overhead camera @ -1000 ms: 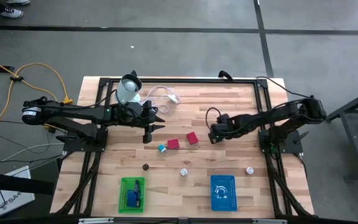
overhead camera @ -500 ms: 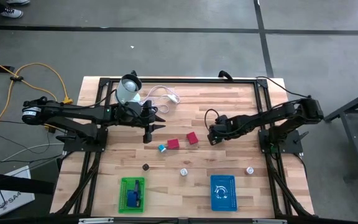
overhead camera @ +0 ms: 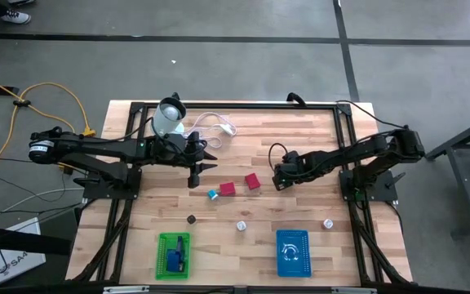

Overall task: Pick & Place Office items
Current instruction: Put the white charger adapter into the blue bin

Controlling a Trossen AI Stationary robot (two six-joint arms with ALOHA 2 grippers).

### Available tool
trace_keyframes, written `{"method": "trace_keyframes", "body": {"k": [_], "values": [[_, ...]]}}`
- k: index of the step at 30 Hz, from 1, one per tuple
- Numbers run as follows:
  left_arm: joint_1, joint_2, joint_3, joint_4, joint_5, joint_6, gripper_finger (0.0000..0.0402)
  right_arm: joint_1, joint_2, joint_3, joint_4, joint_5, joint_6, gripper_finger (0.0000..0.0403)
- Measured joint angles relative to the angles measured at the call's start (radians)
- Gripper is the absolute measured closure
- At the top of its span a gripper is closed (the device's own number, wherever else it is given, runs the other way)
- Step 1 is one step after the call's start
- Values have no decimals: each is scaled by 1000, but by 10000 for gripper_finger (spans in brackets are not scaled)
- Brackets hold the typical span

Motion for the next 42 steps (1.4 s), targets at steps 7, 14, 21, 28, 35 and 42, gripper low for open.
{"method": "trace_keyframes", "body": {"k": [7, 14, 21, 28, 35, 42], "values": [[0, 0, 0, 0, 0, 0, 304, 0, 0, 0, 0, 0, 0, 287], [0, 0, 0, 0, 0, 0, 304, 0, 0, 0, 0, 1, 0, 276], [0, 0, 0, 0, 0, 0, 304, 0, 0, 0, 0, 16, 0, 291], [0, 0, -2, 0, 0, 0, 304, 0, -48, 0, -2, 31, -61, 290], [0, 0, -2, 0, 0, 0, 304, 0, -210, 0, 7, 22, -166, 288], [0, 0, -2, 1, 0, 0, 304, 32, -380, 0, 51, -11, -277, 292]]}}
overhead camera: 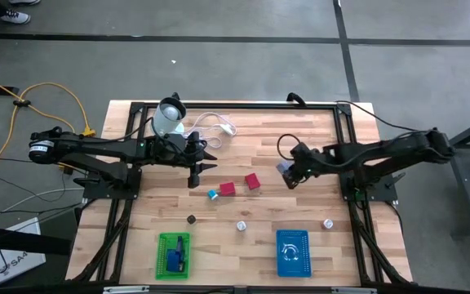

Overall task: Pick & Place Office items
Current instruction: Put the white charger adapter into the blue bin

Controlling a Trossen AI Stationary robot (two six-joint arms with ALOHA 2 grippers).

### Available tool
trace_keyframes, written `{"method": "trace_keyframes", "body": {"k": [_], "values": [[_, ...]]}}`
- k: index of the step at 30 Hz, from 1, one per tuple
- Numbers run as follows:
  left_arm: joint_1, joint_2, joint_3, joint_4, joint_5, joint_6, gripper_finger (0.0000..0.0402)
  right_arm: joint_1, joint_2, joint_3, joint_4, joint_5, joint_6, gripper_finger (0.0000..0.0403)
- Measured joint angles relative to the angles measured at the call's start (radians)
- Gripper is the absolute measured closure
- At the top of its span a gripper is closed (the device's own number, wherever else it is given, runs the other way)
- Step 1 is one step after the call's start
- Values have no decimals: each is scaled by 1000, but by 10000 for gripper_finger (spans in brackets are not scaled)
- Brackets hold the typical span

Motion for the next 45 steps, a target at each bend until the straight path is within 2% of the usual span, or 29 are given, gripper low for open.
{"method": "trace_keyframes", "body": {"k": [8, 17, 23, 34, 45], "values": [[0, 0, 0, 1, 0, 0, 304, 81, -90, 0, 121, -24, -59, 291], [0, 0, 0, 3, 0, 0, 304, 204, -92, 1, 288, -96, -63, 290], [0, 0, 0, 3, 0, 0, 304, 323, -89, 1, 295, -95, -29, 289], [0, 0, 0, 3, 0, 0, 304, 547, 32, 1, 296, -94, 139, 288], [0, 0, 0, 3, 0, 0, 304, 716, 174, 1, 402, -96, 236, 289]]}}
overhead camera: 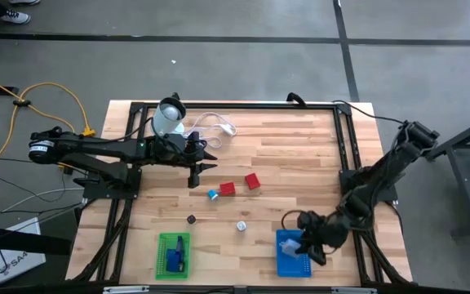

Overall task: Pick & Place Office items
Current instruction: Put the white charger adapter into the blue bin

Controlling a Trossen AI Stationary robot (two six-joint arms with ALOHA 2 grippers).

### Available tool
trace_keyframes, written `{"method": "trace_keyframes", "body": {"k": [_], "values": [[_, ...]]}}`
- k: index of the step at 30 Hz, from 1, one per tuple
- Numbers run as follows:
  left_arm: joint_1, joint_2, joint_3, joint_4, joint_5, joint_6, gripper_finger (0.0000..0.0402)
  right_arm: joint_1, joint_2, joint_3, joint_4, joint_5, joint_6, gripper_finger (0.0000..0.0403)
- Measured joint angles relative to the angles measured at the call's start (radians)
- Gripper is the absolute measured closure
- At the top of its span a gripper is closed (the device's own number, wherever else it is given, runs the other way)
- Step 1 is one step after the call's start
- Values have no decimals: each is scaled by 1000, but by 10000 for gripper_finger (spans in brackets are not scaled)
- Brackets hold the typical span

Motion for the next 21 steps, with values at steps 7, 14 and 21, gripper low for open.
{"method": "trace_keyframes", "body": {"k": [7, 14, 21], "values": [[0, 0, 0, 0, 0, 0, 304, 48, 90, 0, -6, -5, 23, 288], [0, 0, 0, 0, 0, 0, 304, 51, 175, 0, -13, -56, 8, 291], [0, 0, 0, 0, 0, 0, 304, 51, 191, 0, -12, -80, -60, 287]]}}
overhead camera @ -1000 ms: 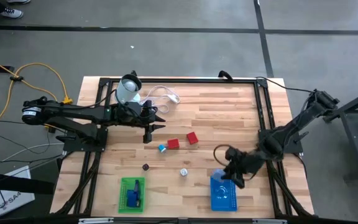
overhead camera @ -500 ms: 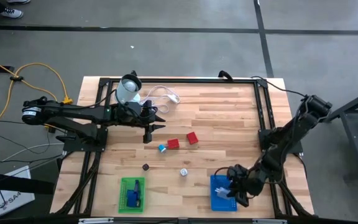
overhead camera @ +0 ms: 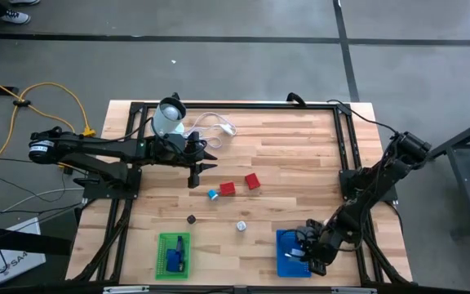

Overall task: Pick & Place Office items
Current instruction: Put the white charger adapter into the blue bin

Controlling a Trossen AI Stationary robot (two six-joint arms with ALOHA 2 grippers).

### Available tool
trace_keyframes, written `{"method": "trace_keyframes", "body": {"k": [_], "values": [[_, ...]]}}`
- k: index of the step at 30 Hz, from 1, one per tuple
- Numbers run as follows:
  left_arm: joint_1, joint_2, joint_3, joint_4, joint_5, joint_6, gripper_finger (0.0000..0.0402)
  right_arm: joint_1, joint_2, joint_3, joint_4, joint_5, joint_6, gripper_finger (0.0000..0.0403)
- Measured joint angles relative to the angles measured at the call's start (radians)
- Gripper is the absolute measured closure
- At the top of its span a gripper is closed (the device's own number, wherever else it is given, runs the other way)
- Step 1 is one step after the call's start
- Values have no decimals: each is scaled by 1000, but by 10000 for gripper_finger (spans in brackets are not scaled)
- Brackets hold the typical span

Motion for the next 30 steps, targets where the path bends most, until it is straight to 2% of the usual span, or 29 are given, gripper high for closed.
{"method": "trace_keyframes", "body": {"k": [15, 22, 30], "values": [[0, 0, 0, 0, 0, 0, 304, -20, 0, 9, -12, -6, -94, 285], [0, 0, 0, 0, 0, 0, 304, -22, 15, 146, -222, 34, -164, 289], [0, 0, 0, 0, 0, 0, 304, -2, 161, 321, -410, 56, -189, 286]]}}
